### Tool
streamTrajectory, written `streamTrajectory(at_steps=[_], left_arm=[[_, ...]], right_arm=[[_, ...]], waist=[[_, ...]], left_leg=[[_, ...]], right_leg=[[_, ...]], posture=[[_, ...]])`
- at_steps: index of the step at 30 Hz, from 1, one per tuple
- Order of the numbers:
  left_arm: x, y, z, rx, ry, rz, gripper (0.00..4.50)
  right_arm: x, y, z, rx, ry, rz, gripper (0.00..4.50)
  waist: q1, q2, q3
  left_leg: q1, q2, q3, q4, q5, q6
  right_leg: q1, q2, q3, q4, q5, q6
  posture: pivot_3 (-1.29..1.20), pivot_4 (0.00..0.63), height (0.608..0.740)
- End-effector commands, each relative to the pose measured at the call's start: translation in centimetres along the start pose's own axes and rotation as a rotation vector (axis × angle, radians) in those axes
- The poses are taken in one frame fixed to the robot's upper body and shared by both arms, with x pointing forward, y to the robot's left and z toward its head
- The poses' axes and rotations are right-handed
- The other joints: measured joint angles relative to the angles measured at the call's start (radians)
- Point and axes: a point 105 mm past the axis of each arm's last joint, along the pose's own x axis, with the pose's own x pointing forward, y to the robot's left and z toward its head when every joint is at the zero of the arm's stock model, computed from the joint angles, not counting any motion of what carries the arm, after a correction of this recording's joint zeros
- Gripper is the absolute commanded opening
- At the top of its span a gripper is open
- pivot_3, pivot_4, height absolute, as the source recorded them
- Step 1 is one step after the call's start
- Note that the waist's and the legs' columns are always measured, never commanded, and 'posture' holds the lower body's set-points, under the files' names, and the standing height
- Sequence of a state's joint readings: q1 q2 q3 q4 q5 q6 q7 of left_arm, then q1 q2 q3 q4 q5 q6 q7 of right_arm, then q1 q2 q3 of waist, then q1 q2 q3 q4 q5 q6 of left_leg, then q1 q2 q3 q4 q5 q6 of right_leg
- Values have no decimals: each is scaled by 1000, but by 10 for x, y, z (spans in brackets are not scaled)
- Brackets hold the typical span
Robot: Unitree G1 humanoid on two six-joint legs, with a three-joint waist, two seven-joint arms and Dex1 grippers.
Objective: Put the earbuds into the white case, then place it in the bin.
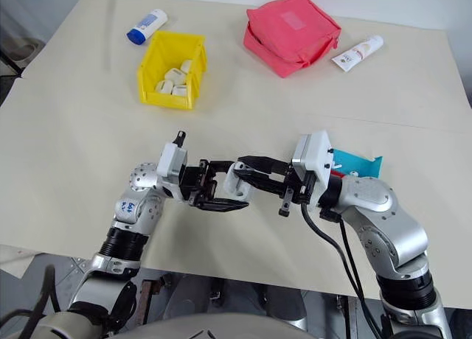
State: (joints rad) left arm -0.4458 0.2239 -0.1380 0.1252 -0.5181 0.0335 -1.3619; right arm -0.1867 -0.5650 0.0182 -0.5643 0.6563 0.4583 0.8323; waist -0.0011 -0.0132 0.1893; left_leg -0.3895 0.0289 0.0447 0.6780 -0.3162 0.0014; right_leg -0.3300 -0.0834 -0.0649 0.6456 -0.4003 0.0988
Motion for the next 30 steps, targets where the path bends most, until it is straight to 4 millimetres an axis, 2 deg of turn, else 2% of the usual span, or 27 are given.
streamTrajectory(at_steps=[1,9,30], left_arm=[[11,-4,35,156,-96,-44,2789],[5,-2,34,167,-93,3,2789],[-1,4,35,190,-85,38,2789]], right_arm=[[-15,-6,-25,60,100,-52,471],[-27,-6,-24,38,148,-20,471],[-35,-21,-8,-32,243,37,471]], waist=[[0,0,0],[0,0,0],[1,0,0]], left_leg=[[0,0,0,0,0,0],[0,0,0,0,0,0],[1,0,-3,0,0,0]], right_leg=[[0,0,0,0,0,0],[1,0,0,-1,0,0],[4,0,-3,-3,0,0]], posture=[[0,150,740],[0,150,740],[0,150,740]])
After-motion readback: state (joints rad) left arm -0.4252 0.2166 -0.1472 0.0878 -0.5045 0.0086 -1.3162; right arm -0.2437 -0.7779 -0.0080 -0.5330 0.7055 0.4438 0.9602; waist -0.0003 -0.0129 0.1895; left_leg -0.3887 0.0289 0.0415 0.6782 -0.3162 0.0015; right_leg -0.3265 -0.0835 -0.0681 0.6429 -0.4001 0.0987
